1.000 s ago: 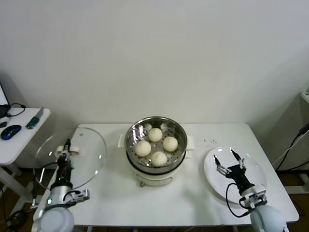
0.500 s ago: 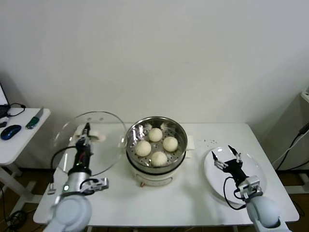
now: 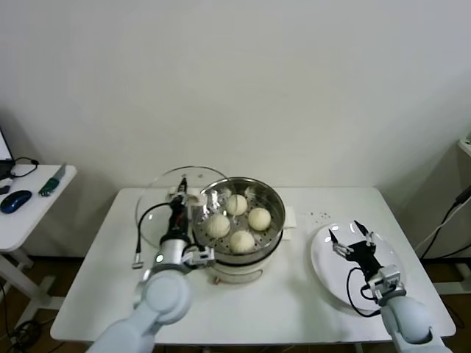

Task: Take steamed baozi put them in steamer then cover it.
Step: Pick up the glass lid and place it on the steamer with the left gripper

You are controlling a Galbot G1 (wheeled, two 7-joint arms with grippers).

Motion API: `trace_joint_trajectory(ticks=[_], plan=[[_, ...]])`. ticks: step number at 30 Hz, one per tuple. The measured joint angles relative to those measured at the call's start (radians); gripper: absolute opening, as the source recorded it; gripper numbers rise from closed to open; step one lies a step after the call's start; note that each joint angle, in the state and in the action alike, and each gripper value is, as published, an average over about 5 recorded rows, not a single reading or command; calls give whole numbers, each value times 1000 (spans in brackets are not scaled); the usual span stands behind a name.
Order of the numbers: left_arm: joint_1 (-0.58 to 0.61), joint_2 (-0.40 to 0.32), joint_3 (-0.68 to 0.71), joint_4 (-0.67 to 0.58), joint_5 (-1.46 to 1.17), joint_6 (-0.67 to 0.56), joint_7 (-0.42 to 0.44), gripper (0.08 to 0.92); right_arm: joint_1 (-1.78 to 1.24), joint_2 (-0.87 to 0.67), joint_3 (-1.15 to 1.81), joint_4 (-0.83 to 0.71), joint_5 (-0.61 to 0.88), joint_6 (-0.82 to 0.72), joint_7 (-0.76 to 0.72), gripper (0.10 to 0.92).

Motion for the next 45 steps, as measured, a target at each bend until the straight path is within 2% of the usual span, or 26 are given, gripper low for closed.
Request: trace_joint_trajectory(ticks=[11,19,26,45], plan=[[-101,-180,111,130,72,0,64,150,-19,-10,38,-11,-2,16,-8,823],[-118,-268,137,201,107,-1,72,150,-33,-7,61,-21,-7,33,-19,823],[-129,-293,145,246,122,-1,74,150,-37,-1,69,-26,-10,42,-24,823],[-140,-305,158,290,154,-1,92,150,-34,13,76,-34,-17,52,-30,823]])
